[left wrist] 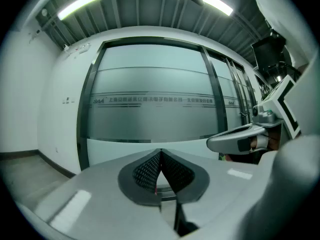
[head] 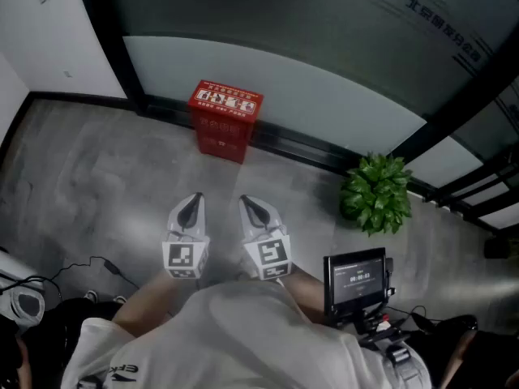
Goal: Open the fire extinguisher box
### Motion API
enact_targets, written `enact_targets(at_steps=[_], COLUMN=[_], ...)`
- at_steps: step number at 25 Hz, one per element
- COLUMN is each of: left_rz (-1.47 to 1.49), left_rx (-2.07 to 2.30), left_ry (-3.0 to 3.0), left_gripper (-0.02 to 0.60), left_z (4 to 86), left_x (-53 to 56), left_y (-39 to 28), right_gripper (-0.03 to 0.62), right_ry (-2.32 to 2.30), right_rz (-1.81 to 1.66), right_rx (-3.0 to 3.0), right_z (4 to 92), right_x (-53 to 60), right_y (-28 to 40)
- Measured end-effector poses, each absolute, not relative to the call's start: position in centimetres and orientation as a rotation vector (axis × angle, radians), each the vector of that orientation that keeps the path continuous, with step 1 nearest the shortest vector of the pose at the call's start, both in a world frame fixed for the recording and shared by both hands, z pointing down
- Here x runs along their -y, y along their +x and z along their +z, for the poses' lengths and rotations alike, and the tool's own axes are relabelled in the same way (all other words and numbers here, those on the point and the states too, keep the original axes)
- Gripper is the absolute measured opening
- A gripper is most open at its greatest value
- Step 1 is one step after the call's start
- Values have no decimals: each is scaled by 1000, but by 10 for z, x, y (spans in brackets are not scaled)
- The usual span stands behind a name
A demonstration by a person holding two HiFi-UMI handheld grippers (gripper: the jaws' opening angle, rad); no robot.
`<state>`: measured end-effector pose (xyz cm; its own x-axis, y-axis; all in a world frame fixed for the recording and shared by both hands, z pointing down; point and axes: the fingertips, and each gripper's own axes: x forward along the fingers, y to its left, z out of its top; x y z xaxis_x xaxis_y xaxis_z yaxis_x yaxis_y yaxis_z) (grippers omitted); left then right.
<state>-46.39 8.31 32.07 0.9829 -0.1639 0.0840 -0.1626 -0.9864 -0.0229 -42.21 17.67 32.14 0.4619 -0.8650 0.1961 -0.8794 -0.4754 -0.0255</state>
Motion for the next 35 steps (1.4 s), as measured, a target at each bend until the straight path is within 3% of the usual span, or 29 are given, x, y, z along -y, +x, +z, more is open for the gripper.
enact_targets(at_steps=[17, 27, 35], left_rz=[-215, -250, -299], left_rx=[-194, -237, -357], left_ry=[-3130, -3196, -3194], left_gripper=[3, 2, 2], left_z=[354, 372, 390], left_x=[-66, -7, 51], left_y=[-284, -144, -77], right_gripper=[14, 14, 14], right_ry=[2604, 2538, 2482], right_rz=[333, 378, 415], right_rx=[1462, 1455, 1494], right_z=[360, 380, 388], right_x=[-162, -101, -49], right_y=[-238, -99, -22])
